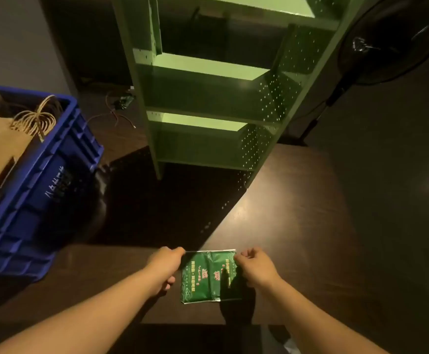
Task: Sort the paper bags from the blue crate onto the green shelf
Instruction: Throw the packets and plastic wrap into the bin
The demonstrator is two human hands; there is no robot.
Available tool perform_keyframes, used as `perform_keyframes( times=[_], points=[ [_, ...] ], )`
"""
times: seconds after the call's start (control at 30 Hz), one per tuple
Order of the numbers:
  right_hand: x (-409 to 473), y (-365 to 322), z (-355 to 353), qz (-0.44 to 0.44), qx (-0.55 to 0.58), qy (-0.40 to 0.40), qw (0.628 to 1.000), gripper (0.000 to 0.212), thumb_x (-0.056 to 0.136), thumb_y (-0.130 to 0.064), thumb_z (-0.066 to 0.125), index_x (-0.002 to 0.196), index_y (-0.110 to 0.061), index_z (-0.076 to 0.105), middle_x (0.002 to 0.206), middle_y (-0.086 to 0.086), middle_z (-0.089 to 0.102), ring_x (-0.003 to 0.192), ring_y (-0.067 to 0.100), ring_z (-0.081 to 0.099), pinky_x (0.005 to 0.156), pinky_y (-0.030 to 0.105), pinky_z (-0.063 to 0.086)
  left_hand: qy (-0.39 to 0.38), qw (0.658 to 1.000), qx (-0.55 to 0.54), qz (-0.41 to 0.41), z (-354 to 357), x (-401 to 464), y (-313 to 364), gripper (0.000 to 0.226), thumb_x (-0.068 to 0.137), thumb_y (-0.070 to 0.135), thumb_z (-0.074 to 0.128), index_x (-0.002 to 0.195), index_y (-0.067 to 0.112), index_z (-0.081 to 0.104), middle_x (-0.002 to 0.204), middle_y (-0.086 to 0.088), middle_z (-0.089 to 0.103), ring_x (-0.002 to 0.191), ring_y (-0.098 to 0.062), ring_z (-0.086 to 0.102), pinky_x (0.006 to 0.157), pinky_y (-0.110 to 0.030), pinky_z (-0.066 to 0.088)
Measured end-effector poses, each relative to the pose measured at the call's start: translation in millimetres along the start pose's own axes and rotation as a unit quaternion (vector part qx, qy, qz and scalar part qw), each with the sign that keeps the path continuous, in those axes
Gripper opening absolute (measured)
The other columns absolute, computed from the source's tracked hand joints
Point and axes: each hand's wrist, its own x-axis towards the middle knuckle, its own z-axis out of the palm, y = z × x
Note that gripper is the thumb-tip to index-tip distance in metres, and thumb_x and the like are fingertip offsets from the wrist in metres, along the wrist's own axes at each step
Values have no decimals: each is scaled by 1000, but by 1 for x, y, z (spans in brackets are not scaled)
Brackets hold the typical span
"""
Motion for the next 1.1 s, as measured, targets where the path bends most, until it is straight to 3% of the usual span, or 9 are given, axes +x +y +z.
perform_keyframes(
  times=[0.13, 0.3, 0.4, 0.47, 0.57, 0.7, 0.8, 0.93, 1.1],
  points=[
    [-5, 2, 13, 23, -49, 11, 998, 21, 95, -23, 64, 80, -15, 52, 75, 8, 60, 67, 21, 58, 62, 35, 46, 12, 1000, 6, 1, 6, -3, -5, 28, 99, 41, 55, 111, 16, 58, 89, -8, 61, 67, -24, 58, 50, -24, 41],
    [-16, 0, 35, 39, 14, 19, 999, 6, 97, -25, 62, 96, -25, 56, 93, 0, 71, 86, 20, 72, 80, 39, 60, -27, 996, -78, -19, 17, -13, -7, 17, 104, 37, 53, 101, 21, 56, 102, -9, 70, 82, -25, 67, 68, -33, 52],
    [-17, 0, 50, 34, 49, -20, 998, 20, 98, -33, 63, 114, -22, 60, 103, -4, 70, 94, 13, 69, 90, 36, 58, -86, 989, -115, -24, 25, -17, -8, 37, 105, 45, 52, 129, 18, 58, 124, -11, 69, 106, -30, 69, 79, -37, 56],
    [-19, -2, 59, 26, 54, -55, 997, 27, 98, -36, 63, 121, -21, 61, 107, -6, 70, 96, 11, 68, 87, 30, 57, -123, 981, -143, -34, 31, -16, -9, 53, 101, 55, 54, 138, 18, 56, 131, -13, 68, 115, -32, 68, 84, -40, 58],
    [-23, -5, 64, 9, 73, -78, 994, 23, 96, -34, 66, 116, -26, 59, 105, -9, 69, 94, 6, 68, 78, 22, 54, -138, 974, -172, -40, 36, -21, -8, 45, 95, 60, 61, 122, 24, 63, 115, -12, 74, 102, -29, 75, 83, -46, 64],
    [-23, -8, 61, -24, 77, -63, 995, 35, 92, -25, 71, 120, -30, 51, 107, -8, 65, 95, 11, 70, 87, 32, 61, -104, 989, -104, 9, 36, -24, -4, 22, 101, 31, 64, 120, 18, 64, 105, -10, 76, 93, -26, 76, 83, -46, 64],
    [-22, -6, 57, -22, 60, -66, 996, 46, 87, -31, 74, 126, -30, 49, 116, -5, 66, 98, 13, 71, 88, 34, 61, -104, 982, -160, -2, 33, -19, -2, 16, 103, 14, 60, 119, 13, 63, 105, -14, 77, 91, -30, 77, 77, -48, 65],
    [-26, 0, 51, 36, 79, -107, 990, 21, 97, -25, 65, 112, -13, 58, 107, 8, 74, 83, 19, 74, 62, 28, 55, -113, 967, -227, -12, 26, -14, -3, 20, 102, 8, 58, 121, 11, 64, 103, -14, 78, 96, -31, 76, 78, -51, 63],
    [-31, 7, 43, 29, 102, -81, 991, 11, 99, -21, 62, 103, -10, 62, 99, 12, 76, 70, 17, 71, 60, 29, 52, -80, 978, -191, 7, 18, -6, -9, 28, 103, 24, 61, 130, 20, 56, 115, -5, 69, 110, -24, 64, 87, -42, 59]
  ],
)
